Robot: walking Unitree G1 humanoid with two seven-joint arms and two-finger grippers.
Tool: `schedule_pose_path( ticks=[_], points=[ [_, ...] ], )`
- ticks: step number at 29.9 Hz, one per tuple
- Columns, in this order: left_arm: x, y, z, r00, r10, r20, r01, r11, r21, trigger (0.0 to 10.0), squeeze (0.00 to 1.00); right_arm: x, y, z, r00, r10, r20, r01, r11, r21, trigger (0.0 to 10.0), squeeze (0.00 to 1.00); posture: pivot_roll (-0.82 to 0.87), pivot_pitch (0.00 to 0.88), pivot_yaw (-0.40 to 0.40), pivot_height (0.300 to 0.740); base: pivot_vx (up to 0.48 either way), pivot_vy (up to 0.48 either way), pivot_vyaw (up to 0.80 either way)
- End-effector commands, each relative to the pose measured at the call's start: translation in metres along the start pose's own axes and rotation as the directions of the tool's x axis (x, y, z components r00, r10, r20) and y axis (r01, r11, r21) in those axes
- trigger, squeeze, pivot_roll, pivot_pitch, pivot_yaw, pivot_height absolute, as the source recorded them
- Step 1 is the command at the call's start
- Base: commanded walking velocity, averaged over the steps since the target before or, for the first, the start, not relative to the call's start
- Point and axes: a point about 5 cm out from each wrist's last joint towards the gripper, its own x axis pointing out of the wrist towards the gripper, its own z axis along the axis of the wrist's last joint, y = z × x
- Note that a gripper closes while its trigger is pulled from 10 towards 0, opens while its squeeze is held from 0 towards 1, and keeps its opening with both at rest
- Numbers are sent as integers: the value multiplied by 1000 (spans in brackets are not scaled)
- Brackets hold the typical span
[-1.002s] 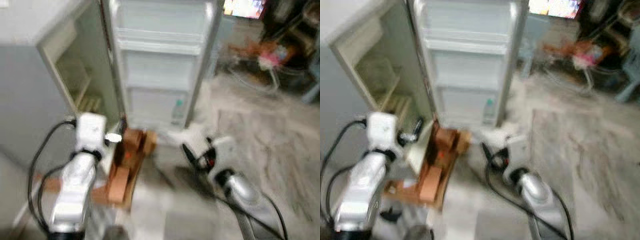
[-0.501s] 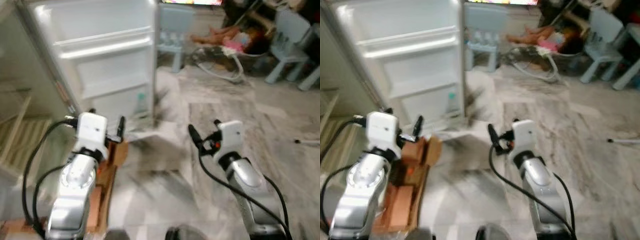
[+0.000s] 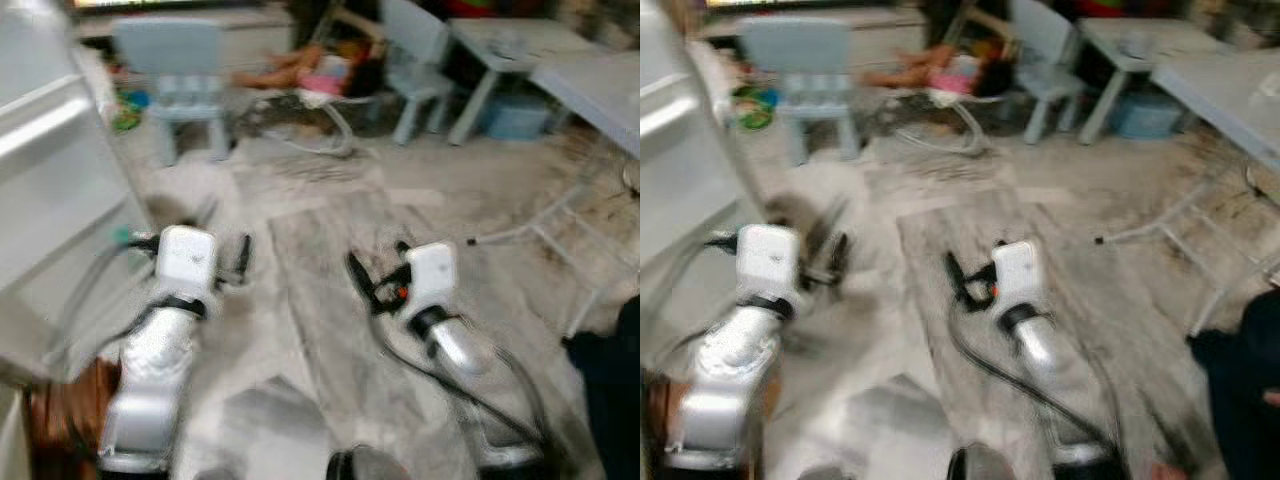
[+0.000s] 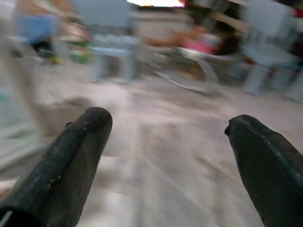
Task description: Restocking fridge
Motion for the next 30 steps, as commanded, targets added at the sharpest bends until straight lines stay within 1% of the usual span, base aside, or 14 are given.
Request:
schedule_pose_path(
  ticks=[1,5,10,13,16,19,20,21,22,25,29,30],
  points=[
    [-2,6,-2,1000,18,0,-18,1000,17,10000,0,2,11,2,999,37,20,-37,999,-5,10000,0,111,58,-95,740,461,0,-800],
    [2,2,-1,1000,10,10,-10,1000,10,10000,0,2,18,5,997,72,42,-70,996,-50,10000,0,102,55,-98,740,461,0,-800],
    [4,1,3,1000,3,19,-3,1000,10,10000,0,4,14,9,997,56,54,-55,998,-25,10000,0,93,77,-97,740,466,0,-800],
    [3,1,2,1000,-5,16,5,1000,18,10000,0,4,14,10,997,56,56,-54,998,-27,10000,0,92,86,-96,740,469,0,-800],
    [2,0,5,1000,-21,19,20,999,32,10000,0,4,13,13,996,52,69,-50,998,-35,10000,0,90,115,-97,740,469,0,-800],
    [1,2,7,1000,-17,22,16,999,35,10000,0,5,13,16,995,52,80,-49,998,-40,10000,0,95,129,-97,740,469,0,-800],
    [-1,8,7,999,31,20,-32,997,66,10000,0,7,15,19,994,53,91,-50,998,-41,10000,0,100,139,-98,740,480,0,-800],
    [-1,9,6,999,47,18,-48,996,72,10000,0,7,15,20,994,54,94,-50,998,-41,10000,0,100,139,-98,740,480,0,-800],
    [-2,10,6,998,55,17,-56,996,62,10000,0,8,16,20,994,54,97,-50,998,-39,10000,0,98,139,-100,740,480,0,-800],
    [-2,8,5,999,44,11,-44,998,52,10000,0,8,18,21,993,61,99,-57,998,-38,10000,0,99,141,-103,740,480,0,-800],
    [-3,3,4,1000,20,10,-21,998,54,10000,0,8,20,21,992,70,101,-66,997,-35,10000,0,102,147,-102,740,480,0,-800],
    [-3,3,4,1000,23,10,-23,998,65,10000,0,7,19,19,994,63,92,-60,998,-32,10000,0,106,141,-101,740,480,0,-800]
  ],
)
